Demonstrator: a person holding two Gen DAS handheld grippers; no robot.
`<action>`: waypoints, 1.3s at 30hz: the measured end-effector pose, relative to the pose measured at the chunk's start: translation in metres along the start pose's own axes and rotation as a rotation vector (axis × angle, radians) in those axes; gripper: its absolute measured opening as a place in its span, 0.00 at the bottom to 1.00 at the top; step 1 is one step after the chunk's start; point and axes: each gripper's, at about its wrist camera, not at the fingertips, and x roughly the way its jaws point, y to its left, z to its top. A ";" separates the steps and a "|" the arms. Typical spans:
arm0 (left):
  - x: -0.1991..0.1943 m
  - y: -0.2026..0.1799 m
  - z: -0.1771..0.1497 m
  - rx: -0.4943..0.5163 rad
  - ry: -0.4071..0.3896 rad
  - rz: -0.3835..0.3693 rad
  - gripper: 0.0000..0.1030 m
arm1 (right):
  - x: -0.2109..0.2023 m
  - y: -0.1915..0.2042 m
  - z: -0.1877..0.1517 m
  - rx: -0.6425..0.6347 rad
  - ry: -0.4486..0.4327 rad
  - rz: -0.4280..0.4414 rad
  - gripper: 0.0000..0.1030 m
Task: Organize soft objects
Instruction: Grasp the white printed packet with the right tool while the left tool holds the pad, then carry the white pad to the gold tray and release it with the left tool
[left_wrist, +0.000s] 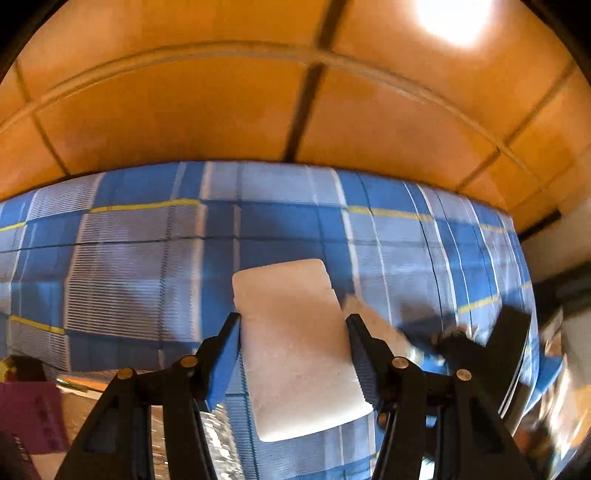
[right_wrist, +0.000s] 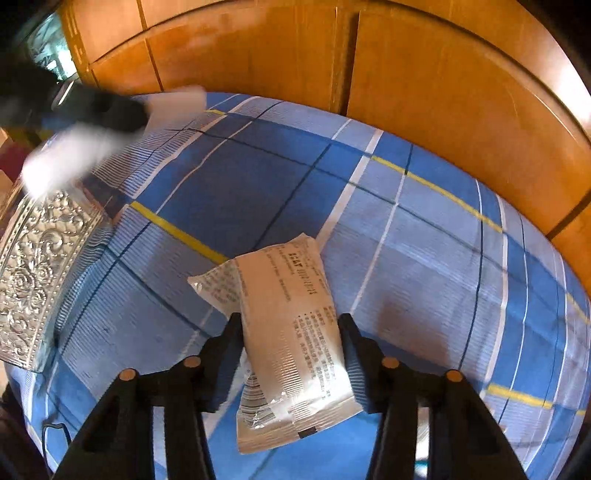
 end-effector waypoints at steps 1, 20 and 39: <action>-0.005 0.005 0.004 -0.016 -0.011 0.006 0.55 | -0.001 0.004 -0.003 0.017 0.002 -0.008 0.48; -0.186 0.250 -0.015 -0.354 -0.313 0.280 0.56 | 0.000 0.045 -0.023 0.111 -0.010 -0.085 0.57; -0.184 0.381 -0.259 -0.561 -0.306 0.309 0.58 | -0.002 0.057 -0.028 0.216 -0.020 -0.165 0.56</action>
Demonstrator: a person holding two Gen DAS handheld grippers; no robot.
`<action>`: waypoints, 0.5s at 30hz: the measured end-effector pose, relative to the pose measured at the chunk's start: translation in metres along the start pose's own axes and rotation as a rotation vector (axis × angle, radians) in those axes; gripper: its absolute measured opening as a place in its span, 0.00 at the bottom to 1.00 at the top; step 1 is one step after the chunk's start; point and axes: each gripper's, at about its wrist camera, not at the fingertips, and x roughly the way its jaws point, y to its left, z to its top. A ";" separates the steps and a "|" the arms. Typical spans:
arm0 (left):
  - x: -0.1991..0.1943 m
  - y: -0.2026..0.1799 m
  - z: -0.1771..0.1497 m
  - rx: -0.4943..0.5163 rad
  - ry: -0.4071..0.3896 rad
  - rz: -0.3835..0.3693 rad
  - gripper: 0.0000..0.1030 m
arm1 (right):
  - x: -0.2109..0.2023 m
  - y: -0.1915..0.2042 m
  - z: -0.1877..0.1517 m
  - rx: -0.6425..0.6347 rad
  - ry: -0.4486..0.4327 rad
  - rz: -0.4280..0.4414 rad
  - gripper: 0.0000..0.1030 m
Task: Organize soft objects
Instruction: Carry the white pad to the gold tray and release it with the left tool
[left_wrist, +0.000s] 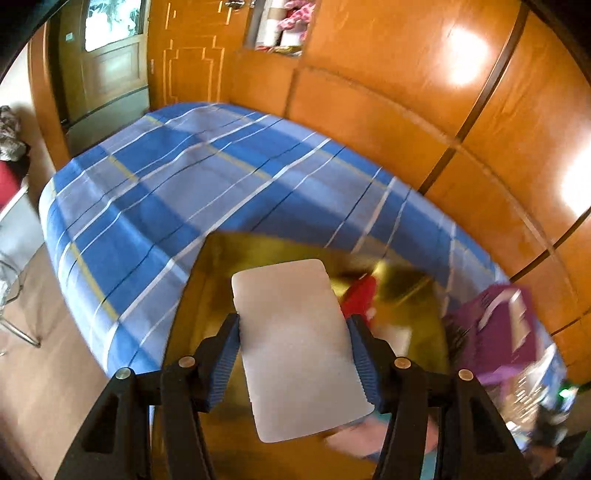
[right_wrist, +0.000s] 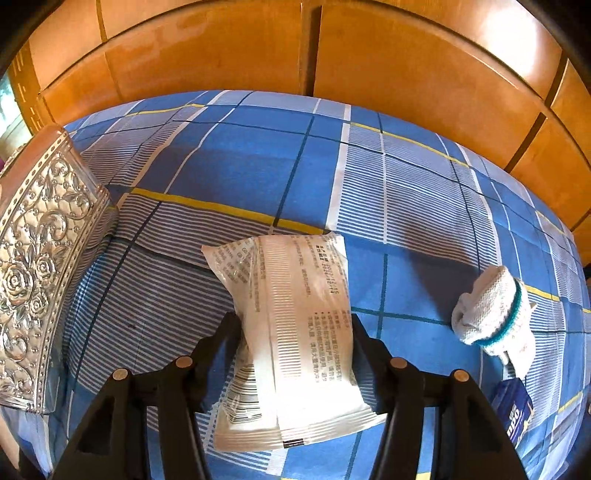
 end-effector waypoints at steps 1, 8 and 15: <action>0.004 0.003 -0.007 0.011 0.004 0.014 0.58 | 0.000 0.001 -0.001 0.004 -0.004 -0.005 0.56; 0.032 0.002 -0.055 0.079 0.040 0.072 0.75 | -0.002 0.003 -0.005 0.048 -0.003 -0.034 0.56; 0.025 -0.012 -0.079 0.122 -0.008 0.082 0.84 | 0.000 0.001 -0.002 0.072 0.025 -0.039 0.55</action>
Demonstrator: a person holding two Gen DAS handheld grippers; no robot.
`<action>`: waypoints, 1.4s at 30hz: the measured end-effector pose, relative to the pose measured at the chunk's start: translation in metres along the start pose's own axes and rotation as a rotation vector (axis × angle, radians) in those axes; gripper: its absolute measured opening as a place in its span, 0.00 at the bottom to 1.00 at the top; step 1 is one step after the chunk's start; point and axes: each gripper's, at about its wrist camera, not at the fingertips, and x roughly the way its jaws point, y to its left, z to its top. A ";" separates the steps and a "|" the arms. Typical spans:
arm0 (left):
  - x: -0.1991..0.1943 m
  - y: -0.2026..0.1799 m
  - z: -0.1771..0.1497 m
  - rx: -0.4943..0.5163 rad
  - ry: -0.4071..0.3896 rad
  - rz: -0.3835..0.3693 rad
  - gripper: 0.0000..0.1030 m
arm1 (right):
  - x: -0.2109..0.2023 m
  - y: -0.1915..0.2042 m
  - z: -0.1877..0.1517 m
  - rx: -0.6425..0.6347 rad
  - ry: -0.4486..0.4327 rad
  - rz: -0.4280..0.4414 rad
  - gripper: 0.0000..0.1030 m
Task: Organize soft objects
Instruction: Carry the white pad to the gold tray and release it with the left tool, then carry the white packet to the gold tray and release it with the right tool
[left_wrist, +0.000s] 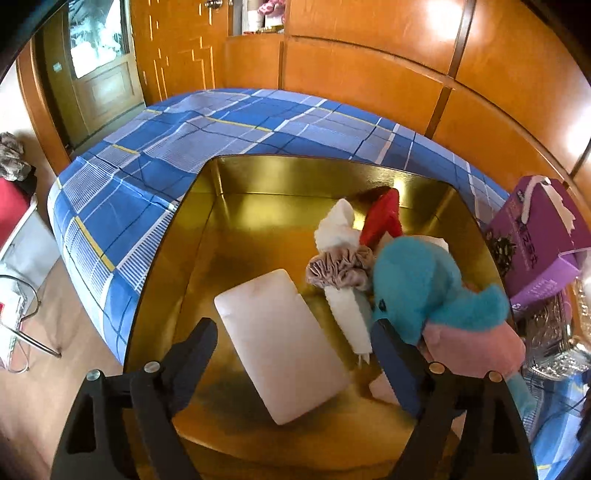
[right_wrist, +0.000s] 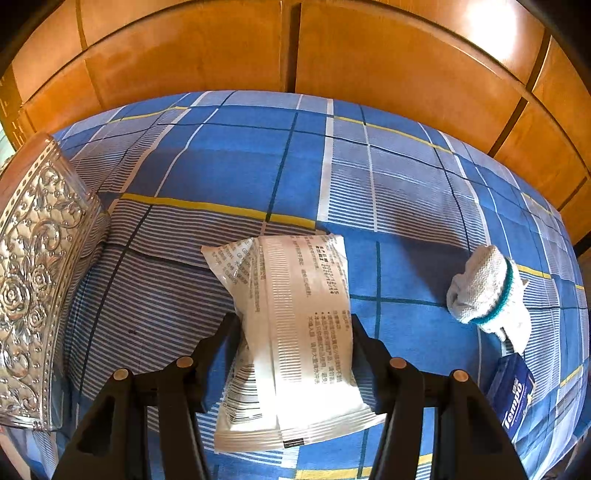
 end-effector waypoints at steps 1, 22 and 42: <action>-0.004 -0.002 -0.002 0.008 -0.017 0.006 0.84 | 0.000 -0.001 0.002 0.007 0.011 0.003 0.52; -0.071 -0.033 -0.013 0.118 -0.233 -0.021 0.92 | -0.068 0.028 0.099 -0.023 -0.071 0.045 0.45; -0.082 -0.038 -0.020 0.126 -0.260 -0.031 0.92 | -0.170 0.227 0.088 -0.404 -0.193 0.423 0.45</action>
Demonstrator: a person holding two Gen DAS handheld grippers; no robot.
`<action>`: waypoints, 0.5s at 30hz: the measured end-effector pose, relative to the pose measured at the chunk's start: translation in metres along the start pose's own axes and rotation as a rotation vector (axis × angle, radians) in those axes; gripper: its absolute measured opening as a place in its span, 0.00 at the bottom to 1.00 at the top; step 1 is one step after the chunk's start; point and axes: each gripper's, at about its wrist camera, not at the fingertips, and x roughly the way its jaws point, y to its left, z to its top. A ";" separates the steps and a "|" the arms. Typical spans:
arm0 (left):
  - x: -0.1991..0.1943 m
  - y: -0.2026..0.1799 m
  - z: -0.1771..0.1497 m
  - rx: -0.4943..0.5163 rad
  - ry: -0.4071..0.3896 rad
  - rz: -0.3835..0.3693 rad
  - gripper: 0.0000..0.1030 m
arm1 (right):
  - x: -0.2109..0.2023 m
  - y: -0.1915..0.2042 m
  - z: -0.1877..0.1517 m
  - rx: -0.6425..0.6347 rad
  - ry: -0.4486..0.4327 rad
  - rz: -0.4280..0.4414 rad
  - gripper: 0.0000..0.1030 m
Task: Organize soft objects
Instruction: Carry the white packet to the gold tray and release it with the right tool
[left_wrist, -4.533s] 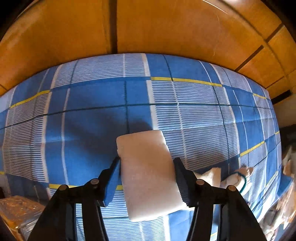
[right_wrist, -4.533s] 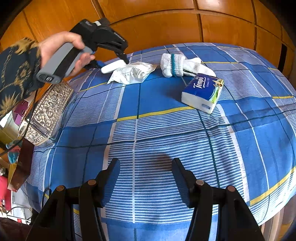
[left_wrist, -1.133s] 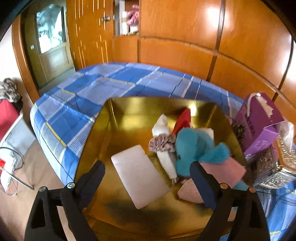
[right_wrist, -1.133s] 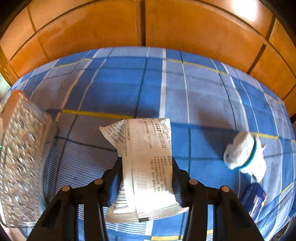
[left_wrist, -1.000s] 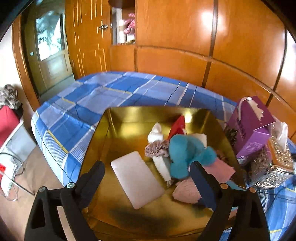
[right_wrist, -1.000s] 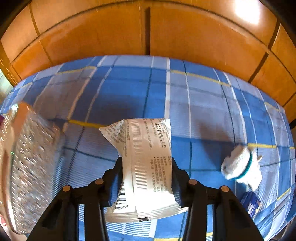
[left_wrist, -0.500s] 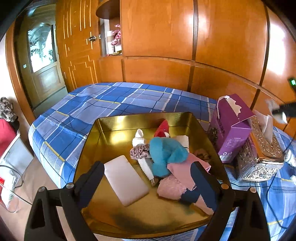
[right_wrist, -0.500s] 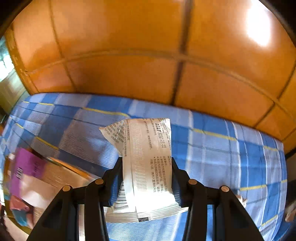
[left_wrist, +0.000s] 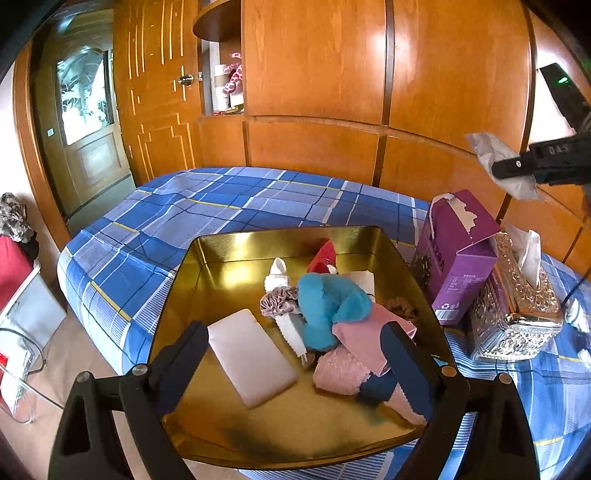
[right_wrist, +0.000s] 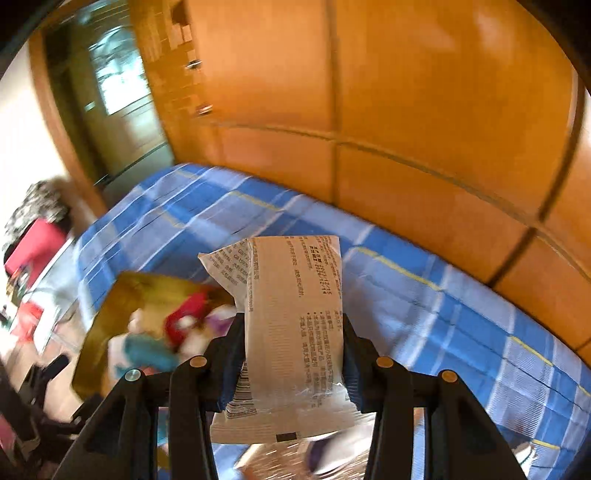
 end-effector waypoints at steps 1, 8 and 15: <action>0.000 0.000 0.000 -0.002 -0.002 0.000 0.92 | 0.000 0.009 -0.004 -0.013 0.014 0.023 0.45; 0.001 0.002 -0.001 -0.011 -0.001 0.002 0.92 | -0.012 0.035 -0.025 -0.055 0.039 0.127 0.45; -0.004 0.017 0.001 -0.055 -0.017 0.030 0.92 | -0.001 0.077 -0.041 -0.127 0.015 0.173 0.45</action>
